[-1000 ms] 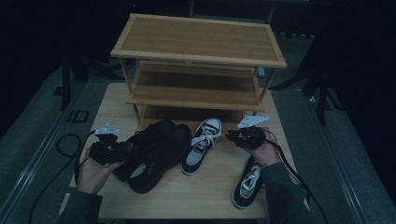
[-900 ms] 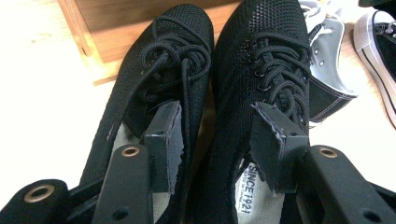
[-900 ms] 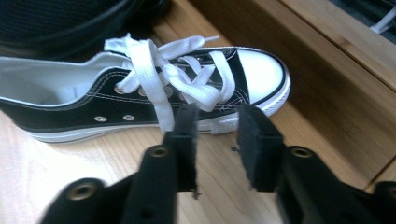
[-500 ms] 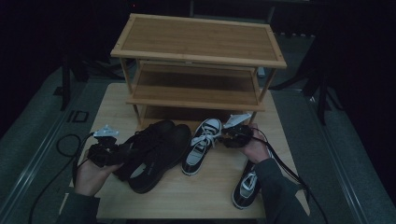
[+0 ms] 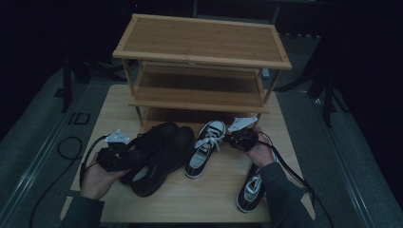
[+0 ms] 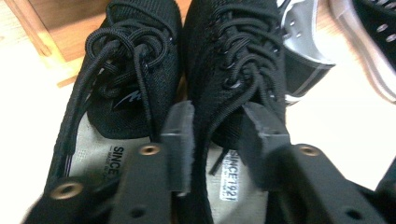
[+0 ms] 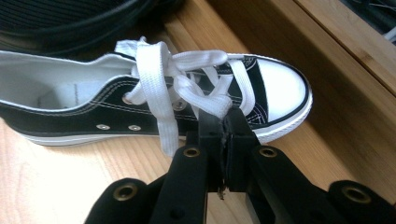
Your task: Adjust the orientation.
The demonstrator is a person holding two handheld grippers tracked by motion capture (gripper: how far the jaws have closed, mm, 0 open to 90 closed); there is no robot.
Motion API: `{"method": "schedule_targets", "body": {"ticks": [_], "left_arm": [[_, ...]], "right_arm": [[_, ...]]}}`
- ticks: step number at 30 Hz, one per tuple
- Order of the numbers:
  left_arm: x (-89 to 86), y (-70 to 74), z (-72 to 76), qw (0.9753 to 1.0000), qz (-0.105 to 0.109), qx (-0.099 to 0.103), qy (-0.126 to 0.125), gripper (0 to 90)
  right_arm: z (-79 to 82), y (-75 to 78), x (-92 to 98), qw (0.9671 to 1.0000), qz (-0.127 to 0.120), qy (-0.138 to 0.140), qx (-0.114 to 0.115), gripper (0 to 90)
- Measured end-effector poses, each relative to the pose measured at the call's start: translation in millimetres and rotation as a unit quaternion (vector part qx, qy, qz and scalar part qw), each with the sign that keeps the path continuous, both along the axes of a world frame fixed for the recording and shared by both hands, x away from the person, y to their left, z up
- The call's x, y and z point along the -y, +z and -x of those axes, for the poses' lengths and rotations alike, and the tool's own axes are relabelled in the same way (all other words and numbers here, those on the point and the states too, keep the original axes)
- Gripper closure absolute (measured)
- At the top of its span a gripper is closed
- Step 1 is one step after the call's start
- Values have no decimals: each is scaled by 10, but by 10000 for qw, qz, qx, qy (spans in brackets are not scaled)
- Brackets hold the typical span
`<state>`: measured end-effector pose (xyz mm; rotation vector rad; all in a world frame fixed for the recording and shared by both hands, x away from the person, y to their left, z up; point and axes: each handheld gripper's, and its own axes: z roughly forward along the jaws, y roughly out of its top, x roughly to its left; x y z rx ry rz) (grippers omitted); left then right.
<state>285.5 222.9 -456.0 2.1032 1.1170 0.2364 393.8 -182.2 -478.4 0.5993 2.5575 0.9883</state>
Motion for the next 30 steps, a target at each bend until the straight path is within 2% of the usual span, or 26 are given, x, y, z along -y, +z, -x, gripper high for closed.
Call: {"method": "schedule_targets", "body": {"ticks": [2,5,12,18,24,27,30], "left_arm": [[40,-17,-14,9999,-34,114,-99,729],[58,-13,-22,9998,-142,133,-49,865],[53,-8,-18,9998,-141,112,4,876],[54,-19,-24,9999,-121,81,-18,876],[127,-90,-50,9989,-453,-53,-64,876],[100,-108,-44,9994,-328,-73,-16,877],[91,-110,-41,9995,-309,-78,-8,877]], "right_arm": [[27,23,13,9999,-103,14,-17,888],[73,68,37,9997,-255,24,-16,891],[183,178,122,9984,-549,146,-15,896],[298,252,184,9974,-672,250,40,897],[391,326,250,9962,-812,276,130,896],[439,357,307,9959,-846,248,180,896],[467,360,383,9953,-920,223,189,896]]}}
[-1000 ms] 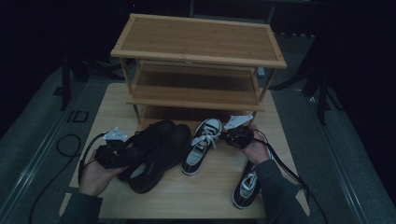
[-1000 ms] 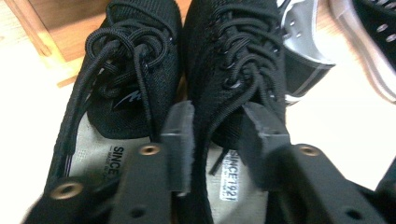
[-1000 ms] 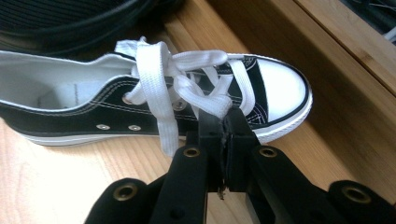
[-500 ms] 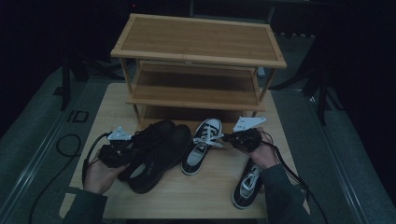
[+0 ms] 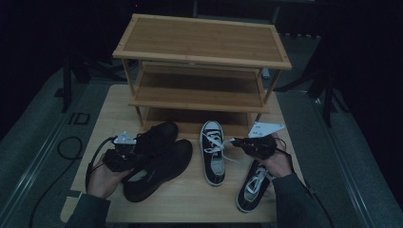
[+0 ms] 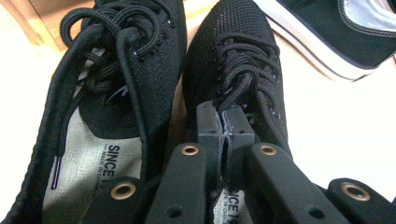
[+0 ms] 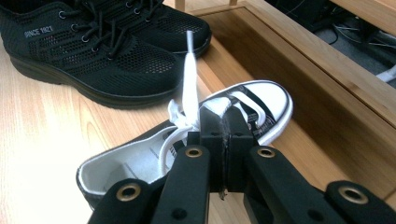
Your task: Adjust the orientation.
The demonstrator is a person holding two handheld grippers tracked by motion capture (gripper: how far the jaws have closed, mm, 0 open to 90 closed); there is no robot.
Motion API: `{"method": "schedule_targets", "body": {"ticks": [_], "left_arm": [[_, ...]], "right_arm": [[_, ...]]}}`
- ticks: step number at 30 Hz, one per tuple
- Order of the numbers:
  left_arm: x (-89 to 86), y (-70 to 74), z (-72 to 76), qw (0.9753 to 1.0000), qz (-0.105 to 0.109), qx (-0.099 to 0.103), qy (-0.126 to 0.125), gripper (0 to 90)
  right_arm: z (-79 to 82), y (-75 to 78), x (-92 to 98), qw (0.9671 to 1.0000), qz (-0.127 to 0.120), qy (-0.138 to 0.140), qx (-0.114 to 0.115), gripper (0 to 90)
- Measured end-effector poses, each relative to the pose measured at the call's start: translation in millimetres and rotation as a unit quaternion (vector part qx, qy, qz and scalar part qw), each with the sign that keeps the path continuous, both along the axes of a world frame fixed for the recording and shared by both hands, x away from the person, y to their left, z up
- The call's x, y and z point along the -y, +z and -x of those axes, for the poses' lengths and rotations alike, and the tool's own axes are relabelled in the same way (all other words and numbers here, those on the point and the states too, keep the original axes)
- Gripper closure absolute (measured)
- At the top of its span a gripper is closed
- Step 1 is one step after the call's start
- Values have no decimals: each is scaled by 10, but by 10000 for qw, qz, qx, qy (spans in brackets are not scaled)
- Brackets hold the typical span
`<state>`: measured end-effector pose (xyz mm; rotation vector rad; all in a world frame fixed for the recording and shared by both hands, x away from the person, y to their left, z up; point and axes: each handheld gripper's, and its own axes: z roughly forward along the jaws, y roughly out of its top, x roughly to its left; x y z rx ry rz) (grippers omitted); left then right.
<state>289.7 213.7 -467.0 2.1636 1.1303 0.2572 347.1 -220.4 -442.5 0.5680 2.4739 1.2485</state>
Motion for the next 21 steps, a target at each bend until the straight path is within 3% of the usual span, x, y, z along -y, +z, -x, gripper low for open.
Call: {"method": "schedule_targets", "body": {"ticks": [3,19,21], "left_arm": [[11,4,-3,10000,-34,6,41,877],[78,-42,-91,9995,247,39,178,877],[82,-42,-88,9996,232,50,172,876]], "right_arm": [[30,-11,68,10000,-37,-30,-2,896],[184,21,129,9995,-172,265,3,896],[214,48,137,9988,-325,356,10,897]]}}
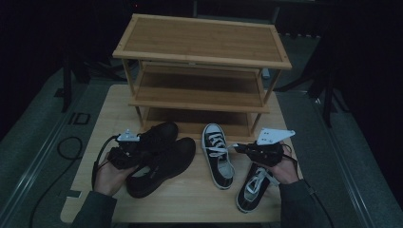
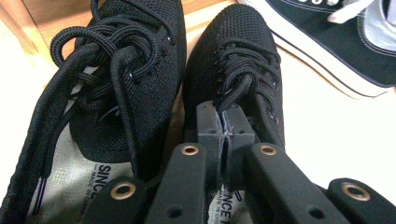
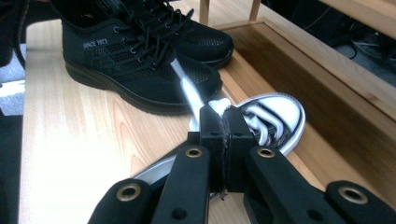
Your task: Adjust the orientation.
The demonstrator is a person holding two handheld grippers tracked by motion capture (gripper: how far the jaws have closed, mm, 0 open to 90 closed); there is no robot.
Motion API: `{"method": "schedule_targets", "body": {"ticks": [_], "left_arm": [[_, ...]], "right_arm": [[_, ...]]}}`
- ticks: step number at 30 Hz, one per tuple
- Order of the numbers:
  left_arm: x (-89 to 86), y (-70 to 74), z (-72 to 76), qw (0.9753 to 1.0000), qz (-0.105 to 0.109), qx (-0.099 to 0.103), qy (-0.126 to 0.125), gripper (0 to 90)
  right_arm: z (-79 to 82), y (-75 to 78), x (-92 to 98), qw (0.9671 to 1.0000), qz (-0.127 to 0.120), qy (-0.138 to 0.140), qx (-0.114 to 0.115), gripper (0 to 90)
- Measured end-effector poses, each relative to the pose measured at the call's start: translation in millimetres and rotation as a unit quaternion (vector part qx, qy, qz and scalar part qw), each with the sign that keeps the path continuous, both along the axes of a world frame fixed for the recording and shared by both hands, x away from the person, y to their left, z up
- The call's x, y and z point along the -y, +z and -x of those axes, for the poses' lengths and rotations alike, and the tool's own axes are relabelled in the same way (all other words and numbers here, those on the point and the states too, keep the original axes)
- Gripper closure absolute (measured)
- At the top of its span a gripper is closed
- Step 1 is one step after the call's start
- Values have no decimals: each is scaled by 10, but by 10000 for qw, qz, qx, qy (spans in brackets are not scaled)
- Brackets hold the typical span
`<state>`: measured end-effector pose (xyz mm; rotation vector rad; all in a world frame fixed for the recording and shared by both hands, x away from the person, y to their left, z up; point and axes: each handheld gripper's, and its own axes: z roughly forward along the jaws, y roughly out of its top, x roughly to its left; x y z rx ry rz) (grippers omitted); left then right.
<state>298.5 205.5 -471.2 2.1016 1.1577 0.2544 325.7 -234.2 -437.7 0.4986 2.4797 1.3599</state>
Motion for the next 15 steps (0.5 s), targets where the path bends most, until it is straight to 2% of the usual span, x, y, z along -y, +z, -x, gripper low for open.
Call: {"method": "schedule_targets", "body": {"ticks": [1,3,6,8,13,14,15], "left_arm": [[0,0,-2,10000,0,-4,7,875],[-1,4,-5,10000,-9,-14,11,875],[2,3,-2,10000,-10,-7,1,874],[3,2,-2,10000,-11,-11,2,872],[-3,6,-8,10000,-10,-27,-2,862],[-6,6,-7,10000,-4,-27,-13,854],[-6,6,-7,10000,-4,-27,-13,842]], "right_arm": [[18,13,-11,9999,87,-16,55,897],[37,29,-17,9999,78,77,54,896],[-3,21,1,10000,85,-1,12,895],[-72,-13,27,9998,143,-155,-55,894],[-260,-209,49,9963,556,-565,-347,882],[-294,-254,53,9953,610,-606,-439,876],[-294,-254,53,9953,610,-606,-439,876]]}}
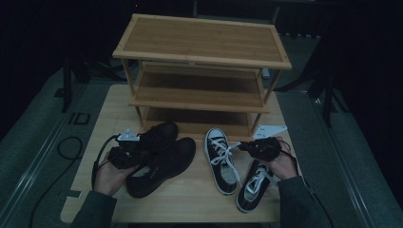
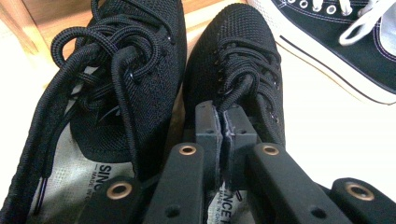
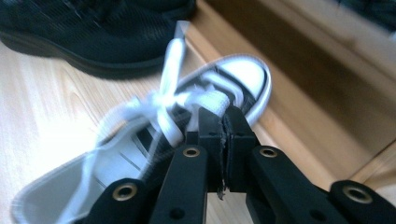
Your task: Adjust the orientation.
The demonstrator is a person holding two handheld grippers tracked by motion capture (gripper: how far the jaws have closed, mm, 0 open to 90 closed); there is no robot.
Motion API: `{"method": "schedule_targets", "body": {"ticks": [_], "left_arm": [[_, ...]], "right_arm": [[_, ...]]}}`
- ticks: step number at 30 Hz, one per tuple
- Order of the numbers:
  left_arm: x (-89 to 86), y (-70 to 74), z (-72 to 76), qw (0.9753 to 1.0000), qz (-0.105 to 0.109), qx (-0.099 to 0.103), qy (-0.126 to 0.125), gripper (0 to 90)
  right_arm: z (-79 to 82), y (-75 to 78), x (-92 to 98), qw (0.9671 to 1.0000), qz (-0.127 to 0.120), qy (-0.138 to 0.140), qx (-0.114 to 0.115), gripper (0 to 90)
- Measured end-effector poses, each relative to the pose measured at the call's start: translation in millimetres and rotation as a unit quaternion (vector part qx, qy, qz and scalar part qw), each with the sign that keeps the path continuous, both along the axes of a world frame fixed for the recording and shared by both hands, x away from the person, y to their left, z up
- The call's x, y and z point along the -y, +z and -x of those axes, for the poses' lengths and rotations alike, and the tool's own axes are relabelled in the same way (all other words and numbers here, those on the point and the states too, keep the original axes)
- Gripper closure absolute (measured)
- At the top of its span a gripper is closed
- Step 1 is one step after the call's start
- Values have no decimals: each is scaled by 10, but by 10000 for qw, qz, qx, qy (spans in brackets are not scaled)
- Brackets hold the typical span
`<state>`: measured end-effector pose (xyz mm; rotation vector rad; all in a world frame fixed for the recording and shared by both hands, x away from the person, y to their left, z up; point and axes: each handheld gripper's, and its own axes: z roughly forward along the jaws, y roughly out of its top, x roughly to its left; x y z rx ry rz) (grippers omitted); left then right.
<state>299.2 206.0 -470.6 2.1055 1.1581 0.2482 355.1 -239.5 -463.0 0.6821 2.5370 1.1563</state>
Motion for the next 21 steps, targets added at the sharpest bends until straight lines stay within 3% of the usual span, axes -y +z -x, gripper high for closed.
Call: {"method": "schedule_targets", "body": {"ticks": [5,13,18,19,21], "left_arm": [[-20,9,13,10000,68,9,-25,817],[-83,105,98,9993,248,260,-89,705],[-141,198,144,9984,226,525,-16,607],[-195,241,147,9976,125,664,133,602],[-227,245,122,9973,40,678,261,603]], "right_arm": [[-98,-138,90,9995,19,-237,-221,791],[-98,-129,305,9985,-79,-534,-126,627],[-83,-131,450,9954,-172,-946,-39,588],[-67,-155,555,9921,-270,-1226,-3,571],[-49,-175,620,9899,-343,-1372,26,566]]}}
